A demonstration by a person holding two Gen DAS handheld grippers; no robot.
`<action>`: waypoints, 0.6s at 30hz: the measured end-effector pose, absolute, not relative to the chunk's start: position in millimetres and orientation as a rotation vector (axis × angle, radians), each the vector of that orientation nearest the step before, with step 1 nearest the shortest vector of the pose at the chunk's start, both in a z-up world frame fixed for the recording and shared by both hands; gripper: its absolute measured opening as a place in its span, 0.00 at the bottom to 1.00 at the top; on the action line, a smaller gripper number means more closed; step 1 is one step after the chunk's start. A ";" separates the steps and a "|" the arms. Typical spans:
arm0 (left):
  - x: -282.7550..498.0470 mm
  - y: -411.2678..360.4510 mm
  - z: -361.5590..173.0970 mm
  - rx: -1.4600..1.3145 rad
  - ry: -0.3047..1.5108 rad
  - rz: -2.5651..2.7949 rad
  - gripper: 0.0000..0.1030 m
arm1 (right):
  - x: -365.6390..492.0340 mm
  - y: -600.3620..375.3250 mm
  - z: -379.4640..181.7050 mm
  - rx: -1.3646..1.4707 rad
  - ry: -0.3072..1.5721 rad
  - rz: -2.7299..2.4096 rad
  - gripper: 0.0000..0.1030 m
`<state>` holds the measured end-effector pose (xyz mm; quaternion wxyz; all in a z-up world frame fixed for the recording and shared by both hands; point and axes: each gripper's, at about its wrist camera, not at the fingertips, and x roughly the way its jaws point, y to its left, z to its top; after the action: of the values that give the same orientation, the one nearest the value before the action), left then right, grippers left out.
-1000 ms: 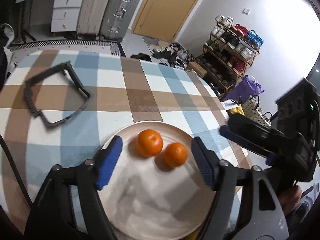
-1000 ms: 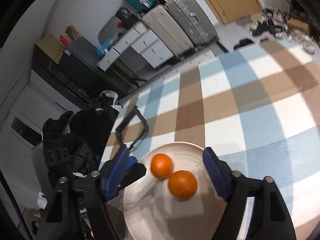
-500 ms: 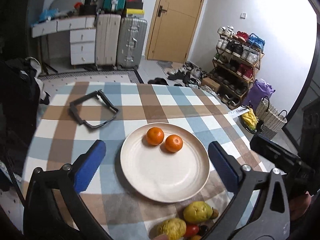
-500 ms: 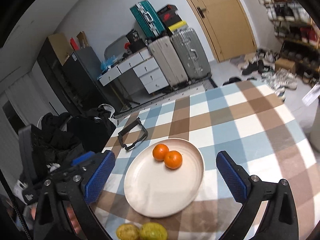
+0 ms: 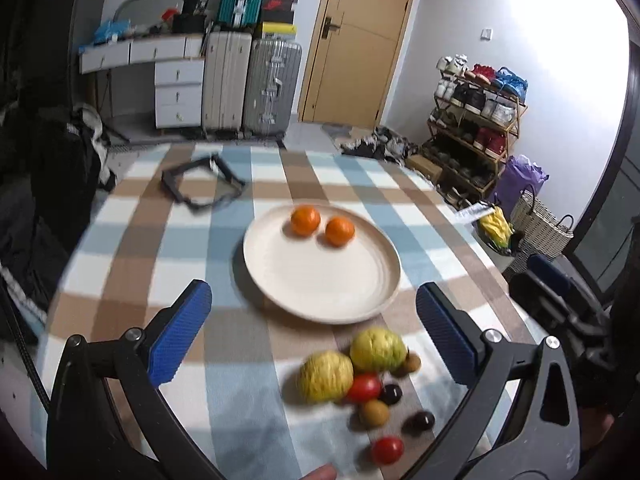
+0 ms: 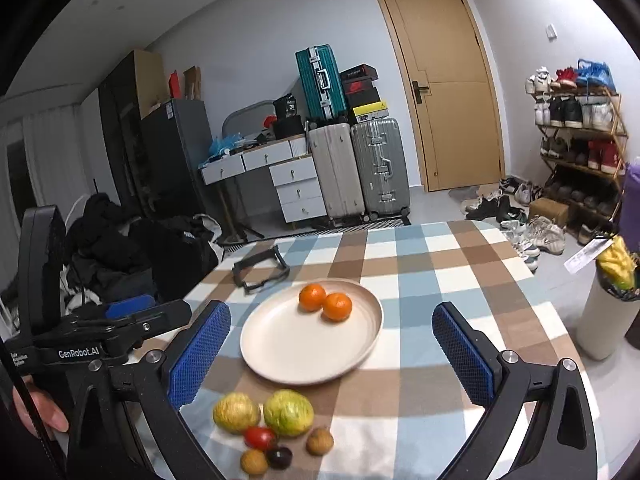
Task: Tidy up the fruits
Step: 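Move both tools back toward the remaining fruits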
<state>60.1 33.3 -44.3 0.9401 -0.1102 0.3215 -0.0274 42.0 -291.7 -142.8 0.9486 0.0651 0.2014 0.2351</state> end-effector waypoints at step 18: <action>74.9 47.7 -135.3 -0.411 0.893 -0.175 0.99 | 11.5 -291.7 -218.5 0.042 0.554 0.443 1.00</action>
<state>74.9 47.7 -135.3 0.8780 -0.1969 0.4282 -0.0837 11.5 -291.7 -218.5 0.9375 0.0207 0.2713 0.2169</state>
